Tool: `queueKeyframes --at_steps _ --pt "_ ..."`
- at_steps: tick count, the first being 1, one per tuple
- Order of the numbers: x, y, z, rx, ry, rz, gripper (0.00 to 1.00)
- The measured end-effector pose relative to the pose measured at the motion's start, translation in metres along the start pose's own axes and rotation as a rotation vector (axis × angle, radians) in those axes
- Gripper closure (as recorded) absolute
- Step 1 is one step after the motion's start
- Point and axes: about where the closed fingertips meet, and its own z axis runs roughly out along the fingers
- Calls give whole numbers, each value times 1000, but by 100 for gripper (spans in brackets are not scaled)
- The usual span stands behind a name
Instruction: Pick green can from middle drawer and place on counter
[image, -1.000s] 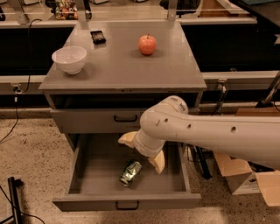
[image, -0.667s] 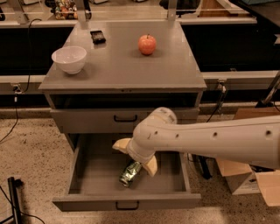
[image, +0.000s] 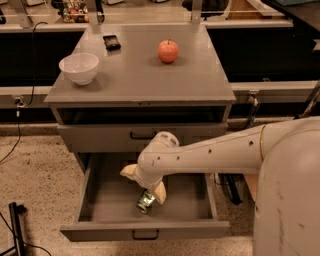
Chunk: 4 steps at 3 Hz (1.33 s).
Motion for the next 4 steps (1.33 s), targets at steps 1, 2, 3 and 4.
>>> queueKeyframes --at_steps 1,2,3,4 --pt "0 0 0 0 0 0 0" --pt "10 14 35 -104 -13 3 0" --pt "20 48 76 -178 -49 61 0" --pt "28 70 99 -192 -46 98 0"
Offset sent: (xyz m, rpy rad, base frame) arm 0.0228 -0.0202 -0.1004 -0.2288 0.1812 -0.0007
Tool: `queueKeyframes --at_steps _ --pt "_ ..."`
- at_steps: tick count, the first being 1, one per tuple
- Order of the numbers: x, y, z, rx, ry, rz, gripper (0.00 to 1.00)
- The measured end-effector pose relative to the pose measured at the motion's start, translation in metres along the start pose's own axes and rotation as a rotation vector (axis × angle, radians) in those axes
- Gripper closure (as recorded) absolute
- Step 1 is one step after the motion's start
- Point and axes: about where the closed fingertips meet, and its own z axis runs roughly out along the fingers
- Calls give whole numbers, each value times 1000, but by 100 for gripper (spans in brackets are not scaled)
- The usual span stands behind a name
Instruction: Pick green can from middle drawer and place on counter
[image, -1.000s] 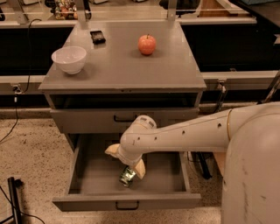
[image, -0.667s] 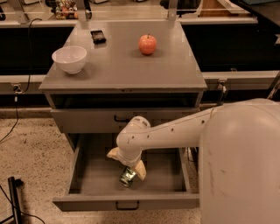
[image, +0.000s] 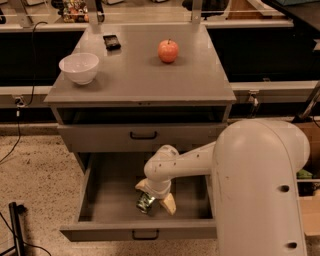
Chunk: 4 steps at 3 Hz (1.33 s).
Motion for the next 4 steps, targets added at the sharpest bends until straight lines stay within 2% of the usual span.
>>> queueKeyframes --at_steps 2,3,4 --pt "7 -3 29 -23 49 -36 0" --pt "9 -9 33 -29 71 -55 0" --pt "8 -15 38 -30 72 -70 18"
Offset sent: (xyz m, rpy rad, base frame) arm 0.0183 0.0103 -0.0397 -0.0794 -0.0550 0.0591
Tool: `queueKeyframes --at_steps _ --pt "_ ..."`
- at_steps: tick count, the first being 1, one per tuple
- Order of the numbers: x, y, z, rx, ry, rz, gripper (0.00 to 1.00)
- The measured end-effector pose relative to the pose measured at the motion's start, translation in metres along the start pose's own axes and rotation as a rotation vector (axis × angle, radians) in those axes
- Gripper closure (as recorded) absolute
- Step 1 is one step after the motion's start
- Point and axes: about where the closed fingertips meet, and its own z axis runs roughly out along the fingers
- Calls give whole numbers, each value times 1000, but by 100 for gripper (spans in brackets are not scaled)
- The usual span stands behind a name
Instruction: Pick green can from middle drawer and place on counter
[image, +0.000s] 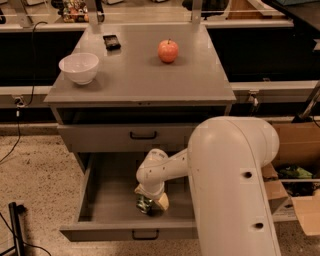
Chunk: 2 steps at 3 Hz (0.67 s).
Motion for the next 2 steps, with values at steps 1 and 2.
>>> queueKeyframes --at_steps 1,2 --pt "0 -4 1 10 -4 -11 41" --pt "-8 -10 -23 122 -35 -30 72"
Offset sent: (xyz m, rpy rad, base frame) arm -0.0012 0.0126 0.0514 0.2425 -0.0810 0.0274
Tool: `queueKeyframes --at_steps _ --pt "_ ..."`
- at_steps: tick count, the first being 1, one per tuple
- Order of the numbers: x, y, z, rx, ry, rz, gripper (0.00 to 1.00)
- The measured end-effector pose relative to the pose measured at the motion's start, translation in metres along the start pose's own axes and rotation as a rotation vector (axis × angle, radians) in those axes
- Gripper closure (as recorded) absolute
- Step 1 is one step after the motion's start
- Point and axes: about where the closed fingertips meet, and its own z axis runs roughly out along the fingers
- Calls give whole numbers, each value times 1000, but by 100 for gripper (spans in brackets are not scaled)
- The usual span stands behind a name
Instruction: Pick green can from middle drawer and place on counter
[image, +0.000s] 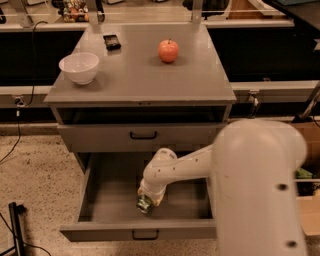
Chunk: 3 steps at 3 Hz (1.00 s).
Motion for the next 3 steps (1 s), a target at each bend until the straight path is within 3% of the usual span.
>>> queueKeyframes --at_steps 1,2,3 --pt "-8 -12 -49 175 -18 -26 96" --pt "-19 -22 -114 310 2 -79 100" --pt "-23 -39 -180 425 -29 -61 100"
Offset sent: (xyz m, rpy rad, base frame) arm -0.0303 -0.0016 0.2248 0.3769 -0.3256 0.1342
